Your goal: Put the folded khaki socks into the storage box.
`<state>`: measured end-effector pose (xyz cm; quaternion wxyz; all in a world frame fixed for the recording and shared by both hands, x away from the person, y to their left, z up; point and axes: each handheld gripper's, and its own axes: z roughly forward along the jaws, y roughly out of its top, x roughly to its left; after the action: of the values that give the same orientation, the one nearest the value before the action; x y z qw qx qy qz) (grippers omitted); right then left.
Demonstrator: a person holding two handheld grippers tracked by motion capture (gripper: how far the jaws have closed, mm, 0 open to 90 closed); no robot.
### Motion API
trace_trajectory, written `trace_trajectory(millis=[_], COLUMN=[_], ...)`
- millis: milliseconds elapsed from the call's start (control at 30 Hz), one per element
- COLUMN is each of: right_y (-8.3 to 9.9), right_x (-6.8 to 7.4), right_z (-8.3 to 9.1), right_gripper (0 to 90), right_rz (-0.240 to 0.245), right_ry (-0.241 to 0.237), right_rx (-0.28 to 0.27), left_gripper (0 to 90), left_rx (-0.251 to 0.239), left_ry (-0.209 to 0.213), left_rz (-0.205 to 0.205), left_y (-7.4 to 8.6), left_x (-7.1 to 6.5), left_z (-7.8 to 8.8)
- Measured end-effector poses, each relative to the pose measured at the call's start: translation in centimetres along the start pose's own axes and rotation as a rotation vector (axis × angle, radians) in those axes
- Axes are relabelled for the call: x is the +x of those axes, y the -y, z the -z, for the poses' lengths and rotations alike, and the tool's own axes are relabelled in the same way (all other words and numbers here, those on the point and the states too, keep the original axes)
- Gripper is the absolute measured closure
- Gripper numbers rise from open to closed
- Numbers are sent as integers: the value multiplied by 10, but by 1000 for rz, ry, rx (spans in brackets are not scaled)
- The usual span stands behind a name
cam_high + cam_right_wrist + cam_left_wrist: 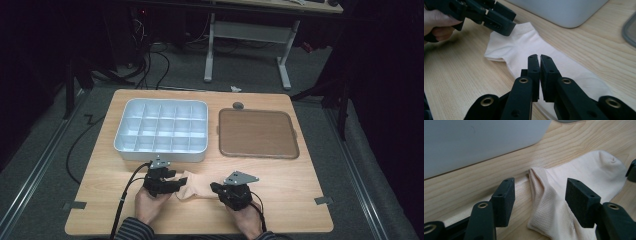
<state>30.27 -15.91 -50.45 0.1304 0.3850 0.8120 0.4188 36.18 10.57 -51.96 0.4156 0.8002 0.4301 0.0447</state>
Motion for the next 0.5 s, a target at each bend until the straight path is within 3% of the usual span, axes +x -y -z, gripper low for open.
trace_trajectory(millis=[500], right_y=[1], right_x=[12], right_z=[-23], right_gripper=[882], right_rz=[21], right_ry=[8], right_rx=[42], left_gripper=[566], left_rx=[28], left_ry=[-22], left_rz=[-7], left_y=[3], left_x=[-4], left_z=[-4])
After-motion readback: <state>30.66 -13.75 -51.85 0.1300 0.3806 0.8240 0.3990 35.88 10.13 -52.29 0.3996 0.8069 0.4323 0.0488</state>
